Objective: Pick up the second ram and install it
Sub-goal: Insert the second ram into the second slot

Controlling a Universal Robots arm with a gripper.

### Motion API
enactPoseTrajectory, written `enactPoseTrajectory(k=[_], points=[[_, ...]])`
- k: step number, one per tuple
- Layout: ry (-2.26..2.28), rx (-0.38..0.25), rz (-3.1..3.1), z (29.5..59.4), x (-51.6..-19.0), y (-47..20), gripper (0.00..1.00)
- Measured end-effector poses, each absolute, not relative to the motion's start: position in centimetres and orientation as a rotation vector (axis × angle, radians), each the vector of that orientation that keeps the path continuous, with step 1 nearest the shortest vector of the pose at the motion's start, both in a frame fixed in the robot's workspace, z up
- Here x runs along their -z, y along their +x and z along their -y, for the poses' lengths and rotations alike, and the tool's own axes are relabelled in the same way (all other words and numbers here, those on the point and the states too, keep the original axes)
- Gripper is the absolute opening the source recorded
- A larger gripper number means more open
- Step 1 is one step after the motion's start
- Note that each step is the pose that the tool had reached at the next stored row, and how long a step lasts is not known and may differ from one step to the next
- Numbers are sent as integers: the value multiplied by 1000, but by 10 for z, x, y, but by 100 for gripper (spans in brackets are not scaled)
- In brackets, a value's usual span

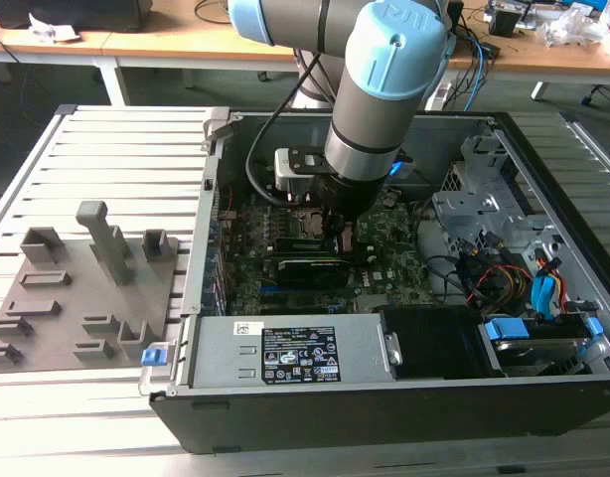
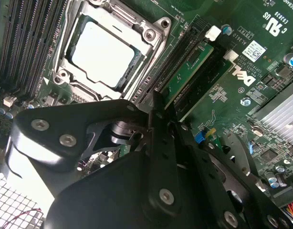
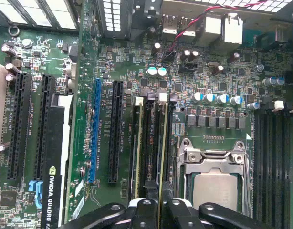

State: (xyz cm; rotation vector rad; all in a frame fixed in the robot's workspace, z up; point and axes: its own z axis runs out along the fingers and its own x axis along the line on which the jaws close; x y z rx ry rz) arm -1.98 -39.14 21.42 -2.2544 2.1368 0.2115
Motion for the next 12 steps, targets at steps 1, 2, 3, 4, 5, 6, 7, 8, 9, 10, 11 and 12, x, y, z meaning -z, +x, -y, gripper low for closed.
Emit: enactPoseTrajectory(k=[1,2,3,4,5,6,7,8,9,10,11,12], points=[[-2255,-211,-2137,391,-215,-20,14],[-2255,-211,-2137,392,-216,-20,14],[-2255,-211,-2137,392,-216,-20,14],[-2255,-211,-2137,392,-217,-20,14],[-2256,-212,-2137,392,-217,-19,14],[-2257,-213,-2137,392,-216,-19,14],[-2258,-215,-2138,392,-216,-18,14],[-2259,-217,-2139,392,-215,-17,14],[-2258,-219,-2140,392,-214,-16,14],[-2259,-219,-2139,391,-213,-16,14],[-2259,-220,-2139,391,-212,-16,14],[-2258,-220,-2139,390,-212,-16,14]])
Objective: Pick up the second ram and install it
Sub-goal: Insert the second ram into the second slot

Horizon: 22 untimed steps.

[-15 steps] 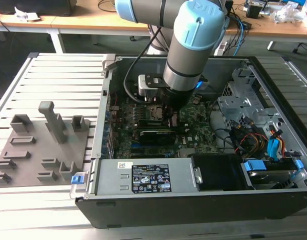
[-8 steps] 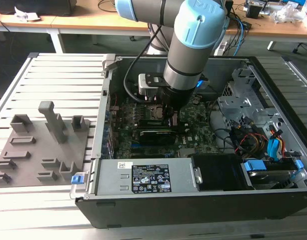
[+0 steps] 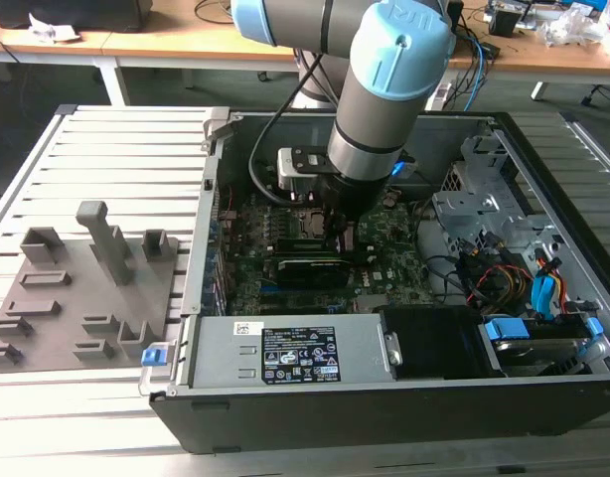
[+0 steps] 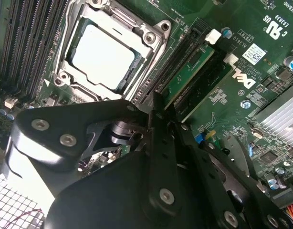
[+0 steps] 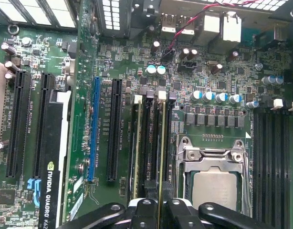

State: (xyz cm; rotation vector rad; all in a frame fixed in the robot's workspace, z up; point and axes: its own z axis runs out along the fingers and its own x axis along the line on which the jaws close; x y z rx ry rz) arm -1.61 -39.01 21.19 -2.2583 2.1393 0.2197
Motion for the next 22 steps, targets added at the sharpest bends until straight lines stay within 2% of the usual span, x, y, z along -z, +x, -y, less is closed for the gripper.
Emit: enactPoseTrajectory(k=[10,12,13,14,17,20,21,22], points=[[-2258,-219,-2140,390,-207,-16,14],[-2256,-221,-2137,390,-206,-16,15],[-2257,-220,-2139,390,-207,-16,22],[-2258,-219,-2140,390,-208,-16,22],[-2263,-209,-2146,390,-224,-16,22],[-2282,-172,-2167,387,-250,-16,22],[-2286,-163,-2172,386,-255,-16,14],[-2289,-156,-2176,386,-259,-16,11]])
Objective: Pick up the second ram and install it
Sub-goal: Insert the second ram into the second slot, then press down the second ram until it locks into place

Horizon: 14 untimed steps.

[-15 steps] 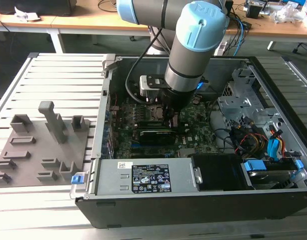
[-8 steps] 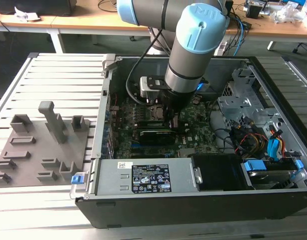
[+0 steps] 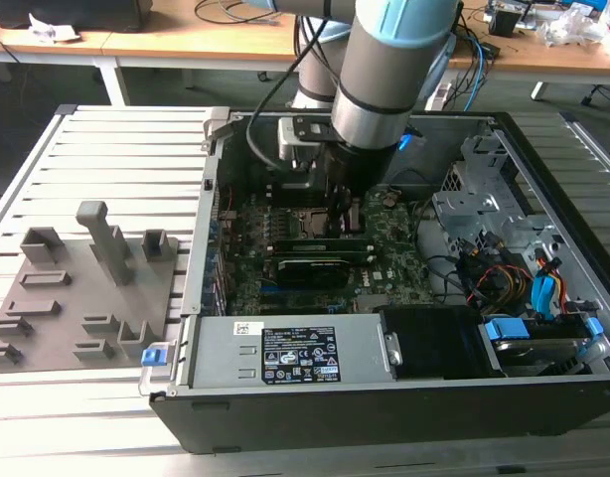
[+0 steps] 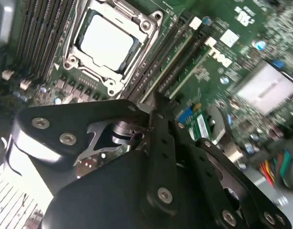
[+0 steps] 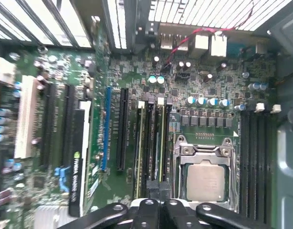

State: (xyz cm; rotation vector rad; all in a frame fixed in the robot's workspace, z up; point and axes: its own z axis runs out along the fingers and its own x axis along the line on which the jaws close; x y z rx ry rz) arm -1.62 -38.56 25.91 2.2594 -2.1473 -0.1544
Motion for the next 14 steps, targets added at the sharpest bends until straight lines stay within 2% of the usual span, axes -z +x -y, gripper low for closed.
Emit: enactPoseTrajectory(k=[2,14], points=[[2254,142,2142,385,-269,-16,11],[2252,145,2141,385,-269,-1,11]])
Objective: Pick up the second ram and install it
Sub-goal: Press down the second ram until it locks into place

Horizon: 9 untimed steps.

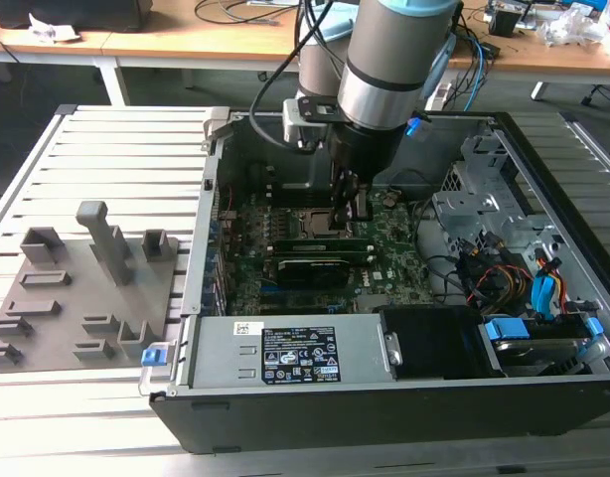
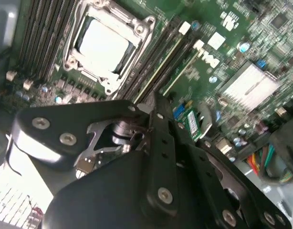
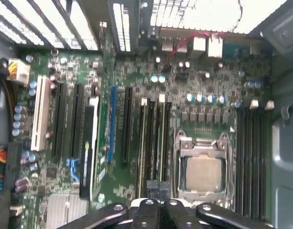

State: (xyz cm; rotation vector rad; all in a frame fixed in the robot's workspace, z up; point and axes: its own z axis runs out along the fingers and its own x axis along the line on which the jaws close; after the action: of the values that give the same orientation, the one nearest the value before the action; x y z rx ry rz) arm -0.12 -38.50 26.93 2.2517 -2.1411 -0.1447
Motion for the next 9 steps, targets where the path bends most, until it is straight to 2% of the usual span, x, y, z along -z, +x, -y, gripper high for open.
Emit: enactPoseTrajectory(k=[9], points=[[2246,157,2136,382,-246,32,11]])
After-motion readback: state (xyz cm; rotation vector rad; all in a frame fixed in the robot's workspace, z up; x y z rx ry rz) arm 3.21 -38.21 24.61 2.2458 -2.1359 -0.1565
